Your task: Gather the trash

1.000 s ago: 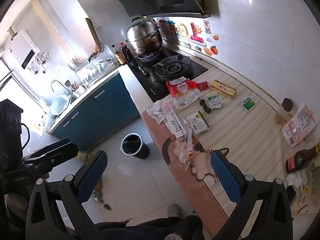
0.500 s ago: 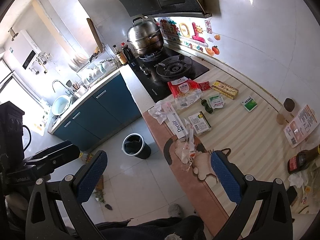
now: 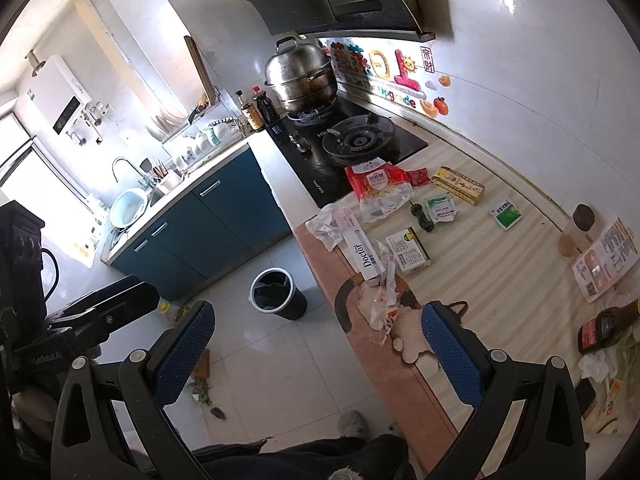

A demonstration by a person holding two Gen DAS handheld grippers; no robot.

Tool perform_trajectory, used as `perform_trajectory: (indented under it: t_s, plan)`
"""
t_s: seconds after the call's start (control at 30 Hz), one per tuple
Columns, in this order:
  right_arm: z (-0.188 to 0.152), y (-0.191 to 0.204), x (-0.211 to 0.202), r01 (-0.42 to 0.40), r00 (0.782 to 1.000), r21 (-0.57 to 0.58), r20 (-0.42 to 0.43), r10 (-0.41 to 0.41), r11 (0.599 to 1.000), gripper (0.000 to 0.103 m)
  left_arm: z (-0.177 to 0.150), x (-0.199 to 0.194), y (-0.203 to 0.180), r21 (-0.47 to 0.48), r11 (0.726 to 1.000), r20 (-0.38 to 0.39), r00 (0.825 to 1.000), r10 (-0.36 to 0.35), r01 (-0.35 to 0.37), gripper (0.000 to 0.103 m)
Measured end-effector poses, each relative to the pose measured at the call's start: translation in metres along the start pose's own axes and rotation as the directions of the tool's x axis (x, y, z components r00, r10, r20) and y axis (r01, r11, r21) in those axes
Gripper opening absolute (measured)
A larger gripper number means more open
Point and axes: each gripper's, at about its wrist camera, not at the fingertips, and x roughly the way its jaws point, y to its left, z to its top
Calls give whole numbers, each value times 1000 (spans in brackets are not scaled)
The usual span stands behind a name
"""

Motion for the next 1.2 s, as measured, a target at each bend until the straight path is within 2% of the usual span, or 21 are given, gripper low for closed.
perform_trajectory:
  t_s: [1.2]
  plan:
    - [0, -2, -2, -8, 1000, 14, 9, 8, 1000, 103, 0, -4, -12, 15, 1000, -10, 1000, -6, 7, 103]
